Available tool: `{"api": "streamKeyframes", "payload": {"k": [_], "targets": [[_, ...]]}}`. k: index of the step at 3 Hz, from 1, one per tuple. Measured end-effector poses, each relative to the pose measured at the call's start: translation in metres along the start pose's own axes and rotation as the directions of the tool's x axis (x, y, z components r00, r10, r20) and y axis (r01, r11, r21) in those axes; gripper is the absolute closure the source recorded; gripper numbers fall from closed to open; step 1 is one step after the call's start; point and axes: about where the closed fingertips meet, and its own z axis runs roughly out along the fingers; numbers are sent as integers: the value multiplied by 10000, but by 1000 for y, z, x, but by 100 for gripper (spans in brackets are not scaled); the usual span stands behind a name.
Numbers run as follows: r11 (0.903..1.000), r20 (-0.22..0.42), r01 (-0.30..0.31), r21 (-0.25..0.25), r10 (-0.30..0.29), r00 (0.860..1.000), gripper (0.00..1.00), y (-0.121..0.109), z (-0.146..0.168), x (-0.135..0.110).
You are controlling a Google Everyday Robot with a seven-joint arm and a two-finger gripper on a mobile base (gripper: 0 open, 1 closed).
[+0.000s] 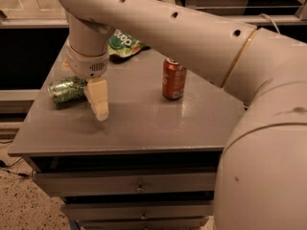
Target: Knock green can over
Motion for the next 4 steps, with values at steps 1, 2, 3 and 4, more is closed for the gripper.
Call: {"api": "streamKeyframes", "payload": {"k": [1,2,3,4], "targets": [[9999,56,-137,-2,137,9999,0,-1,0,1],[9958,400,-912,-5,911,9950,0,-5,-2,8],[9695,1021,-2401,485,2343,9668,0,-13,-25,39],[8992,1841,-4099,1531,3816,9058,0,-17,-75,84]]}}
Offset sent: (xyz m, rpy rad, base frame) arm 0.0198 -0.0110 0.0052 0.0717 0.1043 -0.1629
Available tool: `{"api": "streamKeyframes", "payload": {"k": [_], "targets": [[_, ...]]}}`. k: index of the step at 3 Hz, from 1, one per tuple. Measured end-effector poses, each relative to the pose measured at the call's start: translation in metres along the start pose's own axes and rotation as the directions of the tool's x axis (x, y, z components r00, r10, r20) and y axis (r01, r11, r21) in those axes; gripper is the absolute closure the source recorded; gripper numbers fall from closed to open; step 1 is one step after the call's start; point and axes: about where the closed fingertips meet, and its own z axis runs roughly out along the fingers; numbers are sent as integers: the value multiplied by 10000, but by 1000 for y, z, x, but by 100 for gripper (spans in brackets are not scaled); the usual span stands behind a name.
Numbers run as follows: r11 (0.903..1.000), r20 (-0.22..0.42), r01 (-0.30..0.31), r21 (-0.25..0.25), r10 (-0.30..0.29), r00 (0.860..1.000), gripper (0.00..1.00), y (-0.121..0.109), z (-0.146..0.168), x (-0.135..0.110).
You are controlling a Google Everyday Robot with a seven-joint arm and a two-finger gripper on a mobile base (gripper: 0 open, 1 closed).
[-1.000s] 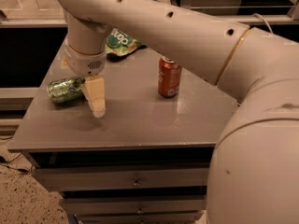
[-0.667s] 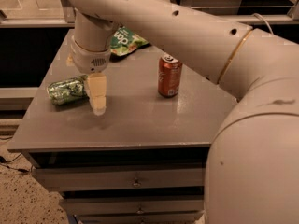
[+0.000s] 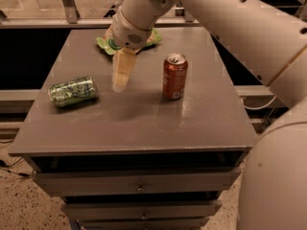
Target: Knock green can over
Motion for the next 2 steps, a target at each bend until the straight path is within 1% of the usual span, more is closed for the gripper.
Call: {"api": "streamKeyframes", "payload": {"k": [1,2], "targets": [[9913,706,-1154,633,1109,9913,0,-9,-30,25],[9897,786,-1266,666,1213,9895,0,-8,-34,28]]}}
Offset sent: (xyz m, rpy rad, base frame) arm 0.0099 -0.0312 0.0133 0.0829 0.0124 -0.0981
